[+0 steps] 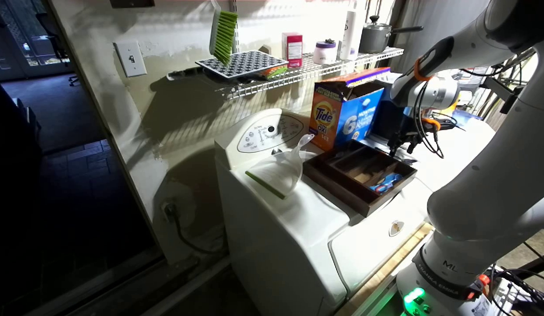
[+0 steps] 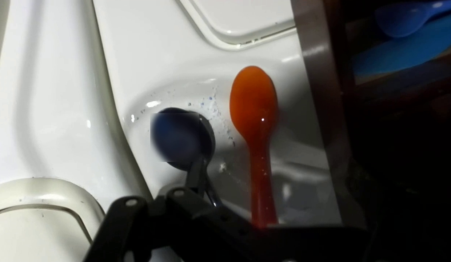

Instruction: Put the spoons in the cutlery rack

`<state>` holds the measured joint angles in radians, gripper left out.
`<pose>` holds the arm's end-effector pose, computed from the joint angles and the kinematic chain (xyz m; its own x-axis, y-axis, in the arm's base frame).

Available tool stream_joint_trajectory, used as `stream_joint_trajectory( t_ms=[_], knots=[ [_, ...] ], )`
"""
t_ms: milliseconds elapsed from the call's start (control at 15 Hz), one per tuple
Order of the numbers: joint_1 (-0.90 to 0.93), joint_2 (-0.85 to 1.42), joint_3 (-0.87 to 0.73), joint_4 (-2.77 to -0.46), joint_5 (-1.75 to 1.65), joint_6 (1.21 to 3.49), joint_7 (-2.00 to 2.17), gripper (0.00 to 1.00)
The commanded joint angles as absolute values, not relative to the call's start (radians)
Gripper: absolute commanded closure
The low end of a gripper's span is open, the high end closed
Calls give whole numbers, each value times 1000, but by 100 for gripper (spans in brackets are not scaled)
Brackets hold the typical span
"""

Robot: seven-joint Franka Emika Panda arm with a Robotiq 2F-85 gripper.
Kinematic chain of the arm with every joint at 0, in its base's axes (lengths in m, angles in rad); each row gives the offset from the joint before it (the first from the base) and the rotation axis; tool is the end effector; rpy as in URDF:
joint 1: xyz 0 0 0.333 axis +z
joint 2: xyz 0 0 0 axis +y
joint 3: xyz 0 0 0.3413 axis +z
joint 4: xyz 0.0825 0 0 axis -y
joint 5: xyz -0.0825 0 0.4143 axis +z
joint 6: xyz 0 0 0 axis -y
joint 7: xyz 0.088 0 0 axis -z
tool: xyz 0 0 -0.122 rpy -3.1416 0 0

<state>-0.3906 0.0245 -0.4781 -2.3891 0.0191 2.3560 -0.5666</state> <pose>0.3288 -0.3886 0.2923 0.9497 -0.3099 -0.0454 -0.3114 -0.9498 -0.0306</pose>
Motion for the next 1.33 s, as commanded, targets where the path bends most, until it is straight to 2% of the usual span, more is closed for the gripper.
stream_joint_trajectory(
  t_ms=[0, 667, 800, 867, 1000, 1067, 1200, 1267],
  knots=[
    [-416, 73, -459, -2351, 57, 2362, -593, 0],
    [-450, 146, -435, -2301, 100, 2368, -591, 0],
    [-459, 163, -425, -2288, 115, 2370, -594, 7],
    [-463, 170, -420, -2284, 123, 2372, -594, 14],
    [-469, 181, -409, -2275, 130, 2373, -594, 34],
    [-471, 183, -405, -2271, 130, 2373, -590, 37],
    [-475, 184, -398, -2265, 126, 2372, -586, 32],
    [-477, 185, -395, -2262, 126, 2371, -586, 27]
  ],
)
